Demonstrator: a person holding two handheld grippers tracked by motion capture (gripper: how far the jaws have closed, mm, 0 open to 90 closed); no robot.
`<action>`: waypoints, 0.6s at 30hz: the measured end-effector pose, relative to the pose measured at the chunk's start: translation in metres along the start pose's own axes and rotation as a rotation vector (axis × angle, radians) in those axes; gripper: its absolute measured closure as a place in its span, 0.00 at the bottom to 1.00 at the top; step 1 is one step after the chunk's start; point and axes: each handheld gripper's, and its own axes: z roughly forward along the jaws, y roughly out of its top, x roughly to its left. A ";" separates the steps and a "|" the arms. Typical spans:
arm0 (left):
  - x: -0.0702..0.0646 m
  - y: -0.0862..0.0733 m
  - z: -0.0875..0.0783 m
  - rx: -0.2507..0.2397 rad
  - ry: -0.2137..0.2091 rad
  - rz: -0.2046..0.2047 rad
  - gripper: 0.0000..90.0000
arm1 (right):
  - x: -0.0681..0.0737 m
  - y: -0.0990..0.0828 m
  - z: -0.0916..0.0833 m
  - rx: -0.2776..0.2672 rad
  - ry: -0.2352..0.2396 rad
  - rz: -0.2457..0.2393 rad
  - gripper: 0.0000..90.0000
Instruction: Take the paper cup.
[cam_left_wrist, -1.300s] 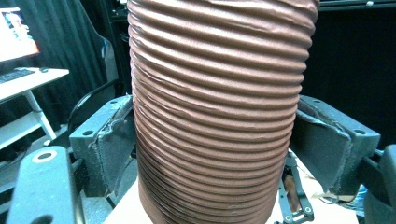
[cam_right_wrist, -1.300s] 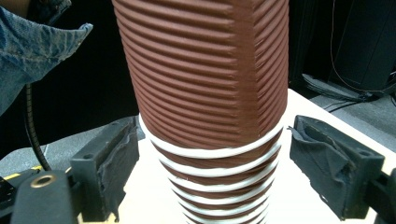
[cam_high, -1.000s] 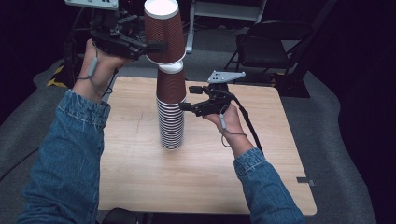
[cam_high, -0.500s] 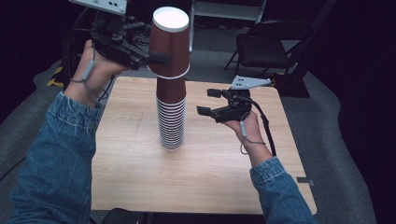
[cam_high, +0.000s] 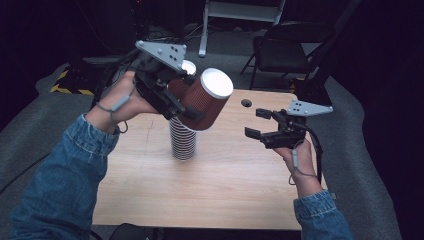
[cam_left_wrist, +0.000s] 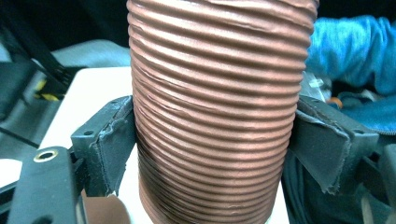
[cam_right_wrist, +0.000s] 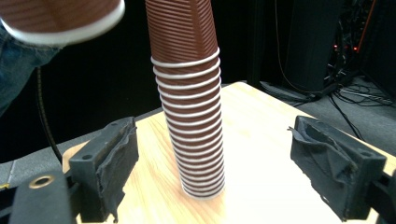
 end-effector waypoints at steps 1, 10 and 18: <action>0.000 -0.001 0.006 0.009 -0.011 -0.001 0.20 | 0.001 -0.001 -0.004 0.002 -0.004 0.000 0.17; -0.003 -0.017 0.062 0.030 -0.100 0.002 0.20 | 0.006 -0.008 -0.032 0.042 -0.029 -0.018 0.17; -0.003 -0.038 0.102 0.080 -0.070 -0.036 0.20 | 0.007 -0.018 -0.049 0.061 -0.055 -0.013 0.17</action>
